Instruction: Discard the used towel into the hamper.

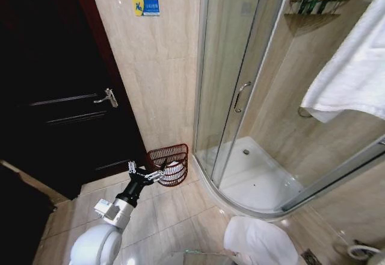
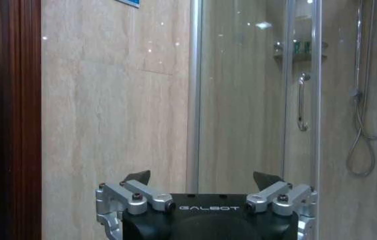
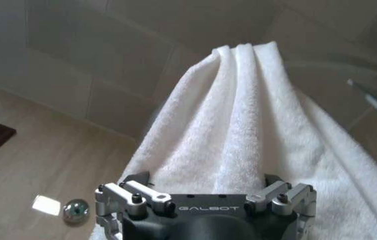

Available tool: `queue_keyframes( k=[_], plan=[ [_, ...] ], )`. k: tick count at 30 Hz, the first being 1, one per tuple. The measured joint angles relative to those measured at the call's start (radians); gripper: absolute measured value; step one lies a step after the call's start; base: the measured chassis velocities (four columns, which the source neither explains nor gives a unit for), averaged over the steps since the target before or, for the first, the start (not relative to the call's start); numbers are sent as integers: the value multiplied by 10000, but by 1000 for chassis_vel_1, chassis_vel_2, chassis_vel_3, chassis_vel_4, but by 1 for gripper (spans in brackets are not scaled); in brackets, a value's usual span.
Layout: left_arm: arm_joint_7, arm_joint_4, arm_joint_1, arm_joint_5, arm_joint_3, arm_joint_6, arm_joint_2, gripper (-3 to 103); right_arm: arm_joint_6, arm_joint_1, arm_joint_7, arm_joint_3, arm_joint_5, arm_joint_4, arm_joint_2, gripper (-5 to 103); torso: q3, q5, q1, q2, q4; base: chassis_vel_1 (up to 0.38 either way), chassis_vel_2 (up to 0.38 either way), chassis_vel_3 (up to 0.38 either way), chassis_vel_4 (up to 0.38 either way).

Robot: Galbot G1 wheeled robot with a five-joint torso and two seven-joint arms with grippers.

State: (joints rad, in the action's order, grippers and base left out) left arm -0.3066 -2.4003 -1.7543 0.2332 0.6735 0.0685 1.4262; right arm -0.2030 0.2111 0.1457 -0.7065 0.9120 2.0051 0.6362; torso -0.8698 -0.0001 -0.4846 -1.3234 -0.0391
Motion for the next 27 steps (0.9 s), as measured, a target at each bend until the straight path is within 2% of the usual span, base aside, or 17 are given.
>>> queue_keyframes(
  k=[3, 6, 7, 8, 10, 14, 15, 19, 21, 23, 26, 27],
  plan=[
    [0, 0, 0, 0, 0, 0, 0, 100, -143, -181, 0, 237, 219, 1, -31, 100, 0, 5, 0, 0, 2, 0, 0, 0, 0],
    [0, 0, 0, 0, 0, 0, 0, 100, -257, -539, -35, 612, 17, -127, -50, 100, 1, 3, 0, 0, 2, 0, 0, 0, 0],
    [0, 0, 0, 0, 0, 0, -1, 100, -223, -904, -168, 935, -667, -484, -52, 100, 1, -2, 0, 0, 1, 0, 0, 0, 0],
    [0, 0, 0, 0, 0, 0, -1, 100, -223, -904, -168, 935, -667, -484, -52, 100, 1, -2, 0, 0, 1, 0, 0, 0, 0],
    [0, 0, 0, 0, 0, 0, -1, 100, -146, -1429, -397, 1353, -1577, -1112, -50, 100, 0, 3, 0, 0, 0, 0, 0, 0, 0],
    [0, 0, 0, 0, 0, 1, 0, 100, -258, -2126, -472, 1859, -2289, -1799, -24, 100, 0, 1, 0, 0, 1, 0, 0, 0, 0],
    [0, 0, 0, 0, 0, 1, 0, 100, -258, -2126, -472, 1859, -2289, -1799, -24, 100, 0, 1, 0, 0, 1, 0, 0, 0, 0],
    [0, 0, 0, 0, 0, 0, -1, 100, -224, -2590, -676, 2098, -3854, -2693, 97, 100, 0, 5, 0, 0, 0, 0, 0, 0, 0],
    [0, 0, 0, 0, 0, 0, 0, 100, -194, -2653, -698, 2098, -4113, -2820, 115, 100, 0, 4, 0, 0, 0, 0, 0, 0, 0],
    [0, 0, 0, 0, 0, 0, 0, 100, -7, -2778, -779, 2080, -4896, -3136, 118, 100, 0, 3, 0, 0, 0, 0, 0, 0, 0],
    [0, 0, 0, 0, 0, 0, -1, 100, 146, -2793, -895, 1996, -5393, -3285, 55, 101, 0, 4, 0, 0, 0, 0, 0, 0, 0],
    [0, 0, 0, 0, 0, 0, 0, 100, 192, -2786, -943, 1946, -5453, -3319, 14, 97, 0, 0, 0, 0, 1, 0, 0, 0, 0]
  ],
)
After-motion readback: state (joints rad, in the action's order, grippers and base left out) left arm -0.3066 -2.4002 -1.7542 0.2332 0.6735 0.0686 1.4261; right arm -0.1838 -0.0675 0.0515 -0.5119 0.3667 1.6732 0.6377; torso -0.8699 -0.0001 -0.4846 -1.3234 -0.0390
